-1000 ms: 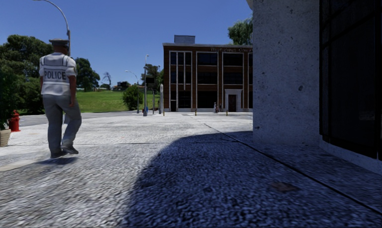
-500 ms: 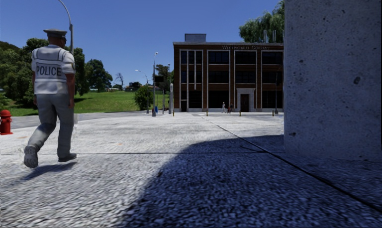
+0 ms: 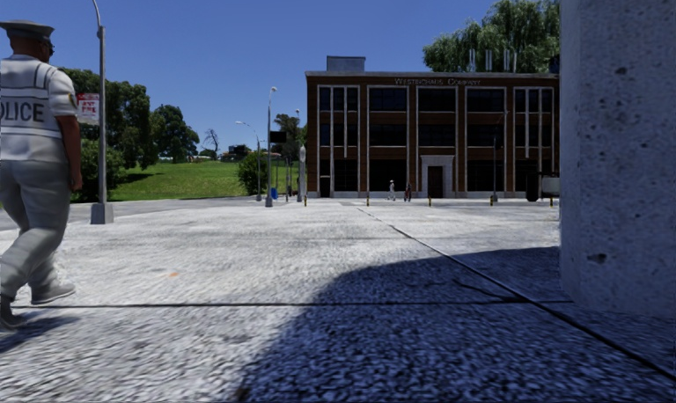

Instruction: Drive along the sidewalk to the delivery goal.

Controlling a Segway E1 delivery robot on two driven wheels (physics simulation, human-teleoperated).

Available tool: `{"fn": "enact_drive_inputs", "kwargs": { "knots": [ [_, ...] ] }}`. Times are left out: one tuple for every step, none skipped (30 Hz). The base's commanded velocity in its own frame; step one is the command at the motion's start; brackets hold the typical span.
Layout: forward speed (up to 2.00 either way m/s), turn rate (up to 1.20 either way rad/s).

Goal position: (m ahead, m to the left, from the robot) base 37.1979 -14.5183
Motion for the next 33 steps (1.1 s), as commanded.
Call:
{"fn": "enact_drive_inputs", "kwargs": {
  "knots": [
    [2.00, 0.00],
    [2.00, 0.00],
    [2.00, 0.00],
    [2.00, 0.00],
    [2.00, 0.00],
    [2.00, 0.00],
    [2.00, 0.00],
    [2.00, 0.00],
    [2.00, 0.00],
    [2.00, 0.00],
    [2.00, 0.00],
    [2.00, 0.00],
    [2.00, 0.00],
    [2.00, 0.00],
    [2.00, 0.00],
    [2.00, 0.00],
    [2.00, 0.00],
    [2.00, 0.00],
    [2.00, 0.00],
    [2.00, 0.00],
    [2.00, 0.00],
    [2.00, 0.00],
    [2.00, 0.00],
    [2.00, 0.00],
    [2.00, 0.00],
    [2.00, 0.00],
    [2.00, 0.00],
    [2.00, 0.00],
    [2.00, 0.00],
    [2.00, 0.00],
    [2.00, 0.00],
    [2.00, 0.00],
    [2.00, 0.00]
  ]
}}
